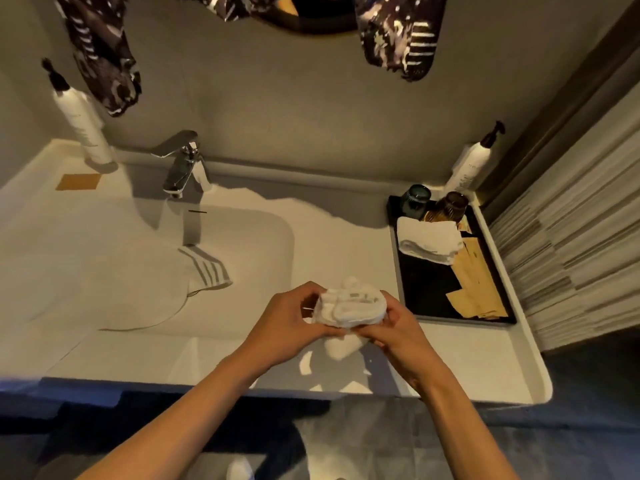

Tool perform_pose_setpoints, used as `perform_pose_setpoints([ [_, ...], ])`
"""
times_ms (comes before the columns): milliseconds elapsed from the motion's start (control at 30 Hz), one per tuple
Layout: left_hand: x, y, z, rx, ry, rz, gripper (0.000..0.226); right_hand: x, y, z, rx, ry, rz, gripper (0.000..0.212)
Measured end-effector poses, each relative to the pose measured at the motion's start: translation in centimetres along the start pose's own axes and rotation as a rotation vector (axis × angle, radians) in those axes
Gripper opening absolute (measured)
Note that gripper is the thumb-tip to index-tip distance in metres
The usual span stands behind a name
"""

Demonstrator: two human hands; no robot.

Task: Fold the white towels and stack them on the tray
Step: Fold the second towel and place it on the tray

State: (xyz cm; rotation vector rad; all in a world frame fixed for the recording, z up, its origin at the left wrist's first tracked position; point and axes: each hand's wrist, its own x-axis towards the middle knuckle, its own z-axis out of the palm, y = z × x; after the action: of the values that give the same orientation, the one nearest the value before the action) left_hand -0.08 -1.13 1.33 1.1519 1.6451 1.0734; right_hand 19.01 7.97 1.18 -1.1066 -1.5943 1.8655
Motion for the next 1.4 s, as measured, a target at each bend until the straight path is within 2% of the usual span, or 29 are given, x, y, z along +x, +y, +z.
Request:
perform_pose_setpoints([
  [167,3.3,1.0,2.8,0.259,-0.096,0.029,0.042,-0.8,1.2,-2.8,-0.156,0.154,-0.026,0.045],
  [300,6.6,1.4,6.8,0.238,-0.267,0.022,0.075,-0.6,2.3,-7.5,-0.243,0.180,-0.002,0.044],
  [333,7.6,1.7,7.9,0.239,-0.298,0.037,0.077,-0.3,2.4,-8.8,-0.258,0.183,0.002,0.044],
  [400,9.7,2.4,10.1,0.280,-0.319,0.068,0.060,0.6,2.3,-11.4,-0.242,0.190,0.012,0.044],
  [467,12.0,2.9,12.4,0.274,-0.280,0.052,0.045,1.9,1.8,-13.9,-0.108,0.208,0.056,0.043],
  [567,15.7,3.2,16.3,0.070,-0.138,-0.117,0.048,5.4,1.6,-17.9,0.135,0.291,0.175,0.031],
  [667,19.0,2.7,19.6,-0.149,0.050,-0.333,0.047,9.4,1.9,-20.5,0.172,0.368,0.311,0.034],
  [733,20.7,2.2,20.7,-0.160,0.165,-0.412,0.039,11.3,2.1,-21.1,0.189,0.350,0.422,0.036],
  [800,22.0,1.9,20.8,-0.102,0.192,-0.450,0.034,12.6,2.5,-21.0,0.172,0.356,0.463,0.036],
  [900,22.9,2.0,20.5,0.032,0.157,-0.435,0.038,14.0,3.4,-21.0,0.123,0.384,0.476,0.040],
  [1000,22.3,2.7,20.9,0.235,0.170,-0.276,0.036,14.4,3.8,-20.7,-0.027,0.389,0.448,0.037],
  [1067,21.3,3.0,21.2,0.231,0.207,-0.220,0.036,14.2,4.1,-20.6,-0.078,0.389,0.390,0.031],
  [1133,20.5,3.2,21.0,0.171,0.273,-0.221,0.037,13.7,4.2,-20.5,-0.025,0.363,0.352,0.023],
  [1233,19.1,4.4,20.4,-0.063,0.399,-0.285,0.042,13.0,3.5,-20.9,0.353,0.276,0.325,0.031],
  [1267,18.8,4.9,20.2,-0.177,0.387,-0.332,0.048,12.8,3.0,-21.0,0.495,0.231,0.313,0.033],
  [1333,18.7,5.9,20.1,-0.454,0.240,-0.448,0.059,12.3,1.9,-21.3,0.685,0.133,0.331,0.030],
  [1400,18.8,6.5,20.1,-0.596,0.099,-0.474,0.050,12.1,1.5,-21.3,0.732,0.078,0.368,0.027],
])
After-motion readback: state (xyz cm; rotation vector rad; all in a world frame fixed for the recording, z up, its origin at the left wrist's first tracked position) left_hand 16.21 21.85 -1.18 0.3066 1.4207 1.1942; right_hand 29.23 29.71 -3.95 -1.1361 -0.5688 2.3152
